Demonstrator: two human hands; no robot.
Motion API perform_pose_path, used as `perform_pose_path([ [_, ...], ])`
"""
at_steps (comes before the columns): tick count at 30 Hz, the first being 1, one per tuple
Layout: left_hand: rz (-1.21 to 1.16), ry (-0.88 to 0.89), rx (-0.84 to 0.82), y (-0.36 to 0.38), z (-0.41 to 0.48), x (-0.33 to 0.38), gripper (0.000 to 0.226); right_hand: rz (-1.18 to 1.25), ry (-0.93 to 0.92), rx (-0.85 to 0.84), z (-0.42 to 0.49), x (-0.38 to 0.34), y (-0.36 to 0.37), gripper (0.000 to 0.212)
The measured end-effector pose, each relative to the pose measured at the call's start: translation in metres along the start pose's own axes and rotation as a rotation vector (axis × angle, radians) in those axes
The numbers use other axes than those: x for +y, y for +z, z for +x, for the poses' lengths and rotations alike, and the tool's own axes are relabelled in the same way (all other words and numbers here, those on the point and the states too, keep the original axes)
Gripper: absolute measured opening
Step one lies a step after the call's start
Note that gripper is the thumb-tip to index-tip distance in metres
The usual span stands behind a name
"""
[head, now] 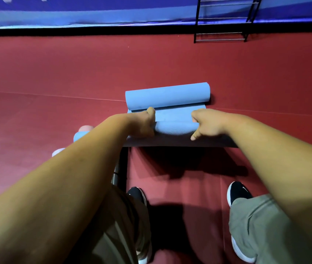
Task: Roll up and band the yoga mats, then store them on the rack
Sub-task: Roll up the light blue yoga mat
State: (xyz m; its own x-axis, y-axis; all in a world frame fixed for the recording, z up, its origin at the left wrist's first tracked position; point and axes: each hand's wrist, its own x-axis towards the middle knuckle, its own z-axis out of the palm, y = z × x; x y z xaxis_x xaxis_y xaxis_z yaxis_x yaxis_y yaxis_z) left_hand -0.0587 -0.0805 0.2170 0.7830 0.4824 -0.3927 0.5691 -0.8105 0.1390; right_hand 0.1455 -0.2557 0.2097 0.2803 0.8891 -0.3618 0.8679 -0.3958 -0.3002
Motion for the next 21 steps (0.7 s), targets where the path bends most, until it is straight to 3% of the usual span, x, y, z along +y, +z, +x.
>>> perform_pose_path([
  [5,-0.033,0.049,0.156,-0.008,-0.002,0.000,0.032,0.031,-0.005,0.129,0.003,0.003,-0.003,0.058],
  [11,0.047,0.078,0.227,-0.013,-0.002,-0.005,0.043,-0.014,0.034,0.121,0.007,0.002,-0.004,0.051],
  [13,0.054,0.073,0.223,-0.015,-0.002,-0.005,0.040,-0.022,0.036,0.113,0.011,0.005,-0.002,0.035],
  [16,0.061,0.087,0.177,-0.014,0.001,-0.005,0.038,0.010,0.013,0.124,0.014,0.009,0.000,0.063],
  [17,0.059,0.089,0.161,-0.013,0.002,-0.005,0.038,0.018,0.002,0.140,0.013,0.009,-0.001,0.063],
  [21,0.069,0.086,0.101,-0.008,0.003,-0.004,0.029,0.024,-0.028,0.104,0.009,0.008,-0.002,0.042],
])
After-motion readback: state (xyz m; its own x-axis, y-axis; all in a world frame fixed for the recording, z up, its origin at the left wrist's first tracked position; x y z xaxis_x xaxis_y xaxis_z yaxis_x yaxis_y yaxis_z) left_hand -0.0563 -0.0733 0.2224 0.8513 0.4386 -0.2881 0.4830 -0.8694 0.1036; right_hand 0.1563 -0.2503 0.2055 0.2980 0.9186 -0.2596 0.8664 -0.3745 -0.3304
